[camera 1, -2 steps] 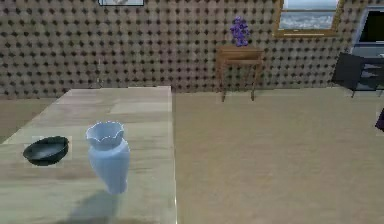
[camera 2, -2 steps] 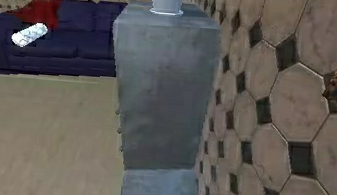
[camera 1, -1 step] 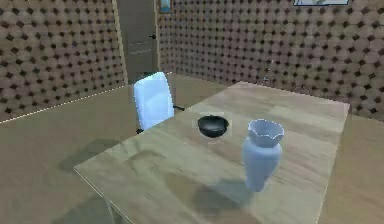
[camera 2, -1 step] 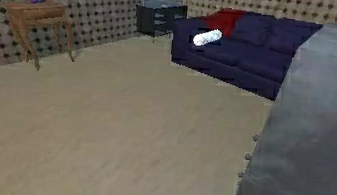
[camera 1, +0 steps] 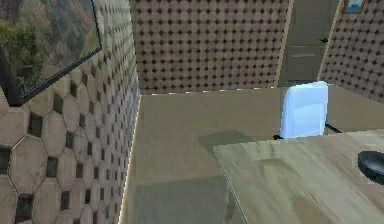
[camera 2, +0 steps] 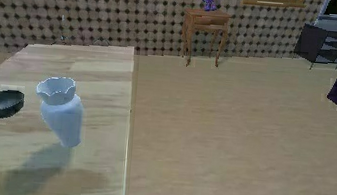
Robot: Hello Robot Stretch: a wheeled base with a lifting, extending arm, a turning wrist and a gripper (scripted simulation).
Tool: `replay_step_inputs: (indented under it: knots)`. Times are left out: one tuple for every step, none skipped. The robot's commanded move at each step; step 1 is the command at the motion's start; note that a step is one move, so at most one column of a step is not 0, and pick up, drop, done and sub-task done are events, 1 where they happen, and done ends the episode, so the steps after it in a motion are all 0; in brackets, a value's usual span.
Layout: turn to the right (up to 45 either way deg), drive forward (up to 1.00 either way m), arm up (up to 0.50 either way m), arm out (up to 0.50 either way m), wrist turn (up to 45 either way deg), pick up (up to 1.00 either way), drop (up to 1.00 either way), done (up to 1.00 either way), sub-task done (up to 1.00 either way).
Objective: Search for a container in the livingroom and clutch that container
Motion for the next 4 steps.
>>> replay_step_inputs:
  knots:
    - [0.0, 0.35, 0.0, 0.0, 0.0, 0.0, 0.0, 0.0, 0.0]
    - [0.0, 0.0, 0.5, 0.0, 0.0, 0.0, 0.0, 0.0, 0.0]
    - [0.0, 0.0, 0.38, 0.0, 0.0, 0.0, 0.0, 0.0, 0.0]
    - [0.0, 0.0, 0.0, 0.26, 0.0, 0.0, 0.0, 0.0, 0.0]
